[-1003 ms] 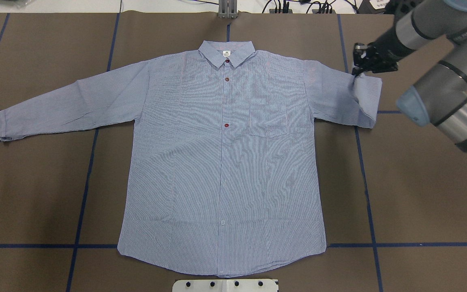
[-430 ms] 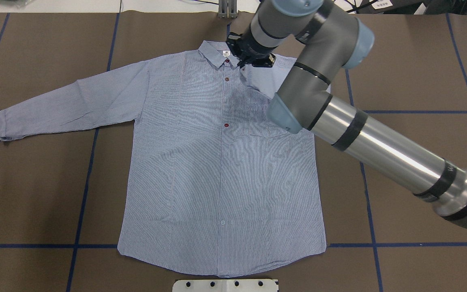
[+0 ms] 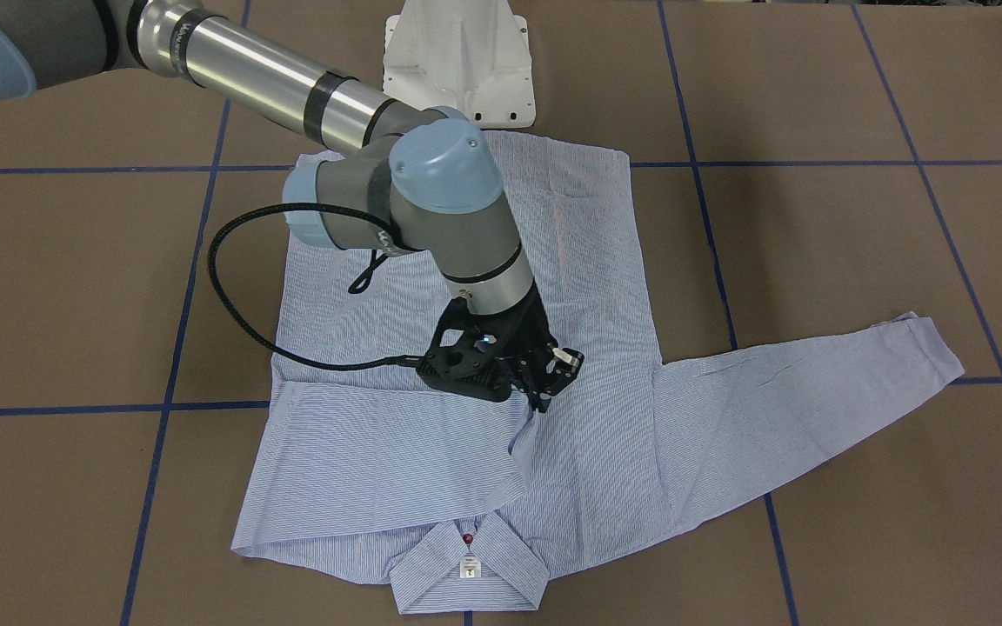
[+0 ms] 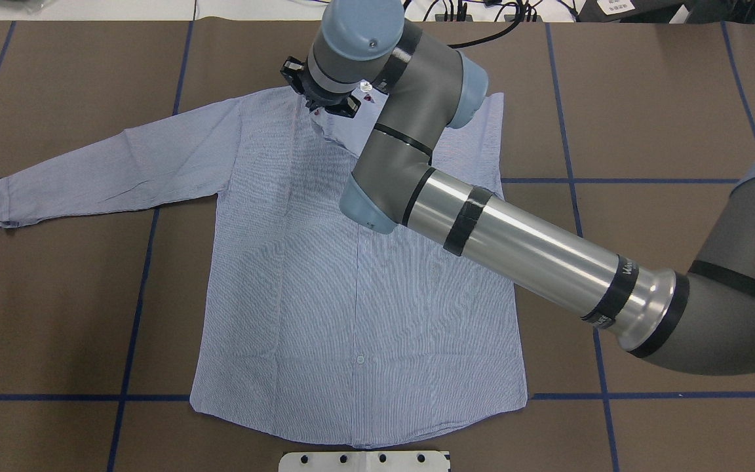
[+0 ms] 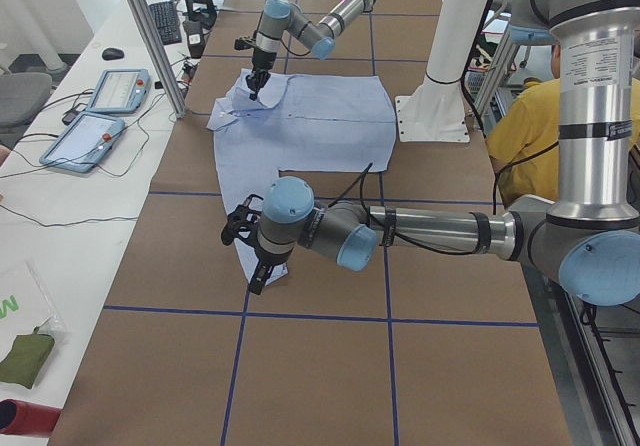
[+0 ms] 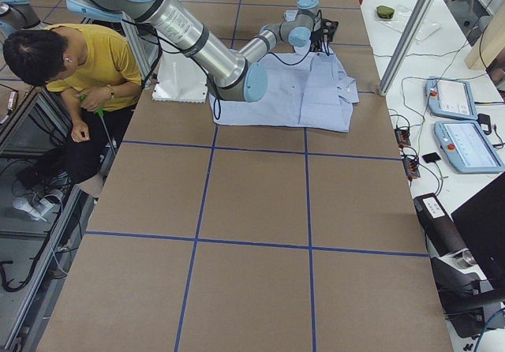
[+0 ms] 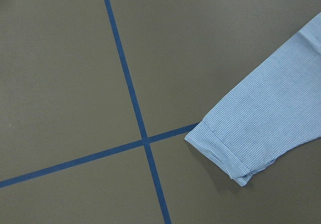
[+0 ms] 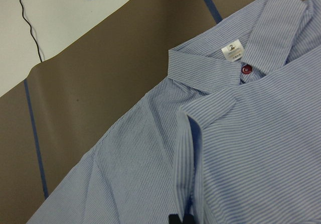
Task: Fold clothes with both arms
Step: 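Carry the grasped sleeve with the right gripper across the chest toward the collar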
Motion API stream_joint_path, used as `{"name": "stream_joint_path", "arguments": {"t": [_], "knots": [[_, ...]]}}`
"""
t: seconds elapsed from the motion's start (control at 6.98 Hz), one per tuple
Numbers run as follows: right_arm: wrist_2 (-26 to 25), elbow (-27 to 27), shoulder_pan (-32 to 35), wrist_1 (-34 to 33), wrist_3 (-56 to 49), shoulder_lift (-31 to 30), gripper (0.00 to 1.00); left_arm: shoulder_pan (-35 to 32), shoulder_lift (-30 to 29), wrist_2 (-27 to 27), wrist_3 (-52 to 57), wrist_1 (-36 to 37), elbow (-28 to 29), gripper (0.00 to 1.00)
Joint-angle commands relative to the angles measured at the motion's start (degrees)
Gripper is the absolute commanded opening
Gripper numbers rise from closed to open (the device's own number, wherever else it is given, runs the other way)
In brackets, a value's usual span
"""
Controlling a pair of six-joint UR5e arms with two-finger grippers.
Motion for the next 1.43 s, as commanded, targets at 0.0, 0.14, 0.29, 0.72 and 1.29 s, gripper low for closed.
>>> {"name": "stream_joint_path", "arguments": {"t": [0.0, 0.14, 0.29, 0.72, 1.29], "knots": [[-3.52, -2.9, -2.95, 0.37, 1.43, 2.99, 0.0, 0.0, 0.0, -0.03, 0.0, 0.04, -0.15, 1.0], [-5.28, -3.17, -4.01, 0.45, 1.61, 3.27, 0.0, 0.0, 0.09, -0.73, 0.0, 0.04, -0.07, 1.0], [-6.69, -3.43, -4.55, 0.46, 1.7, 3.27, 0.97, 0.0, 0.0, -0.73, 0.0, 0.04, 0.46, 1.0], [-10.65, -3.44, -6.84, 0.46, 2.05, 3.8, 1.0, 0.61, -0.44, -0.82, 0.17, -0.14, 0.29, 1.0], [-10.13, 12.48, -4.04, -3.66, 6.18, -8.52, 1.0, 5.41, -7.72, -2.57, -15.25, -6.08, 13.78, 1.0]]}}
